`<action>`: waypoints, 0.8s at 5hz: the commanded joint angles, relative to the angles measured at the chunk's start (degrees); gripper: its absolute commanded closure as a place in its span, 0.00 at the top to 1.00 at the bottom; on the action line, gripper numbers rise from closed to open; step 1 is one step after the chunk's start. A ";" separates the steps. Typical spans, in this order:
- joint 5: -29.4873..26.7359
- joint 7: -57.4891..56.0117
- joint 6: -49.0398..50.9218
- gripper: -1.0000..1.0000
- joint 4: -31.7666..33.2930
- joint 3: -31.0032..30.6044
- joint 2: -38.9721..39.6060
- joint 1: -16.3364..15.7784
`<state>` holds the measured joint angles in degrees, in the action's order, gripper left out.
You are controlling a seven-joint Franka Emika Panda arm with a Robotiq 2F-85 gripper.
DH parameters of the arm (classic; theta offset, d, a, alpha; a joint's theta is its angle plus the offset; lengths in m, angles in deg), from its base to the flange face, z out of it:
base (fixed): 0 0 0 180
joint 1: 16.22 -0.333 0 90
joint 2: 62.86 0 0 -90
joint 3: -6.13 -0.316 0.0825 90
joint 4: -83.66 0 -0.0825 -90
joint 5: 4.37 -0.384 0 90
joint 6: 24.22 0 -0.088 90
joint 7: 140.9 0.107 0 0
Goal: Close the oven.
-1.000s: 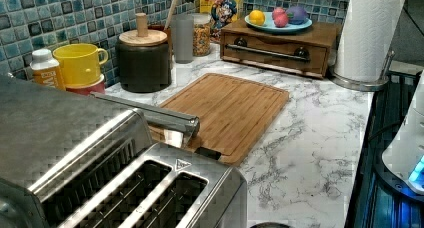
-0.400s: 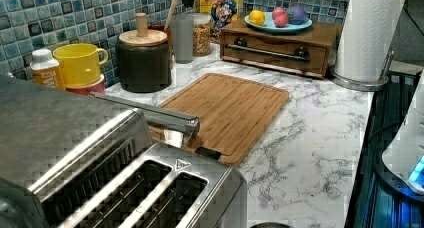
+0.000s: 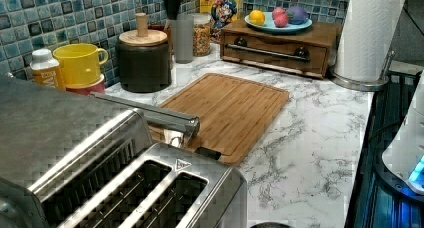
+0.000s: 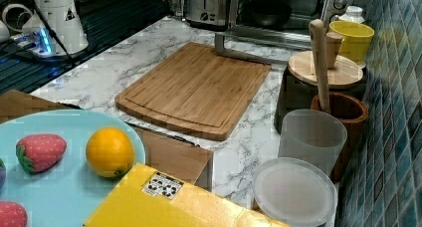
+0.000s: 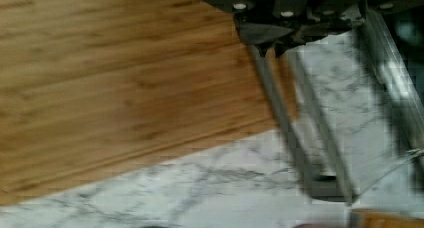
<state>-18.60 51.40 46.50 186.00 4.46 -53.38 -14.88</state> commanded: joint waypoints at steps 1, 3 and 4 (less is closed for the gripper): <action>-11.03 -28.23 6.14 0.00 -7.97 -1.02 9.57 4.25; -20.03 -43.38 7.43 0.00 -7.86 -3.96 10.88 6.37; -23.88 -46.33 7.02 0.00 -8.51 -3.35 13.61 7.21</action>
<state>-37.97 8.34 51.49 183.88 1.81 -37.90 -9.51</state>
